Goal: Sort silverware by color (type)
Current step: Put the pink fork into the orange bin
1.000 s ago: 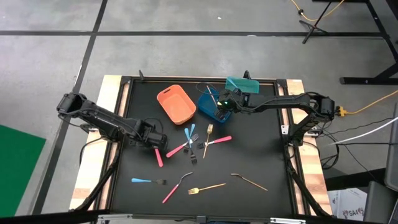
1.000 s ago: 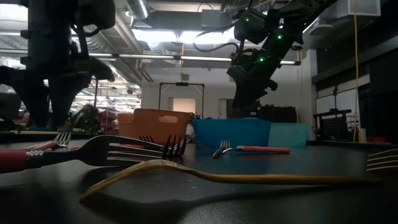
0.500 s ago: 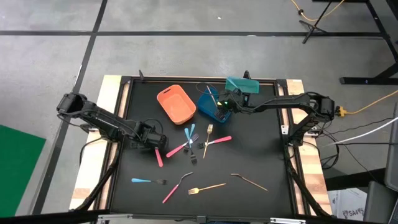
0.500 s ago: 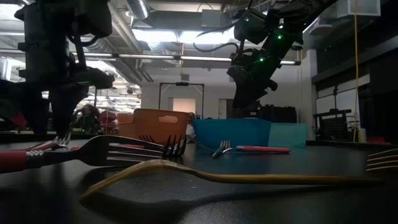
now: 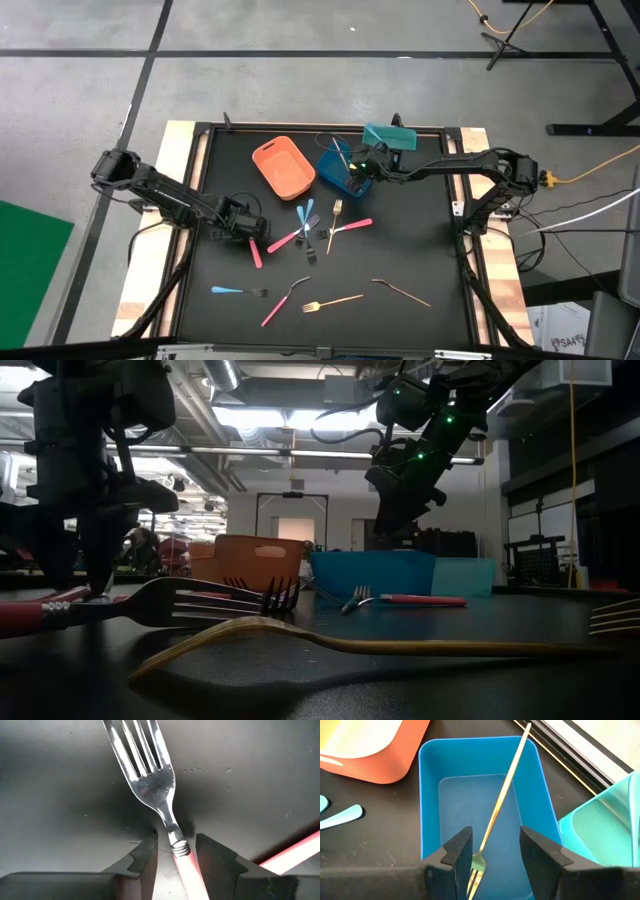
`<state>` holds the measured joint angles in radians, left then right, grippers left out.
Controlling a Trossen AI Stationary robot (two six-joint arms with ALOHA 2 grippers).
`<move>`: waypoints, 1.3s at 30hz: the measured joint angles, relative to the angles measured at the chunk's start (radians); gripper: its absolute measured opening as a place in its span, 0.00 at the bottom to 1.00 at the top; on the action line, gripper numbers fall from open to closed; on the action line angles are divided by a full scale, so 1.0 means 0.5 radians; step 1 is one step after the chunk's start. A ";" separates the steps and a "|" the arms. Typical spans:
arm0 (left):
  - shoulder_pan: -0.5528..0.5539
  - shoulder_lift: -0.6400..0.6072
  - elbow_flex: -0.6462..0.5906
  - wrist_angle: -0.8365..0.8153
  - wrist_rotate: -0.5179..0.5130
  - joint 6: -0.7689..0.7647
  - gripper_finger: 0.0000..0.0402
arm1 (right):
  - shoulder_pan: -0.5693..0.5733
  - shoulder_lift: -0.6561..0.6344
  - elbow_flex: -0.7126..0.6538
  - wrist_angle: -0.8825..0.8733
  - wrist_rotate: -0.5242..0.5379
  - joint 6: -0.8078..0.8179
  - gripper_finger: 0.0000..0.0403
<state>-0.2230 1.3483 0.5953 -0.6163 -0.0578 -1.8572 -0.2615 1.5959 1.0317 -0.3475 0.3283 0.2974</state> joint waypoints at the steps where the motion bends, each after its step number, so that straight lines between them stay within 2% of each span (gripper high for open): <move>1: -0.001 0.000 0.000 0.002 0.000 0.000 0.32 | 0.000 0.000 0.000 0.000 0.000 0.000 0.38; 22: -0.002 0.005 0.000 -0.010 0.051 0.001 0.31 | 0.000 0.000 0.000 0.001 0.000 0.000 0.38; 34: -0.002 0.105 0.010 -0.044 0.061 0.109 0.11 | 0.000 0.000 -0.001 0.001 0.000 0.000 0.38; 39: -0.002 0.078 0.005 -0.052 0.058 0.144 0.09 | 0.000 0.000 -0.001 0.001 0.000 0.000 0.38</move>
<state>-0.2241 1.3871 0.5978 -0.6424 -0.0286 -1.7854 -0.2615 1.5961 1.0313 -0.3470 0.3284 0.2974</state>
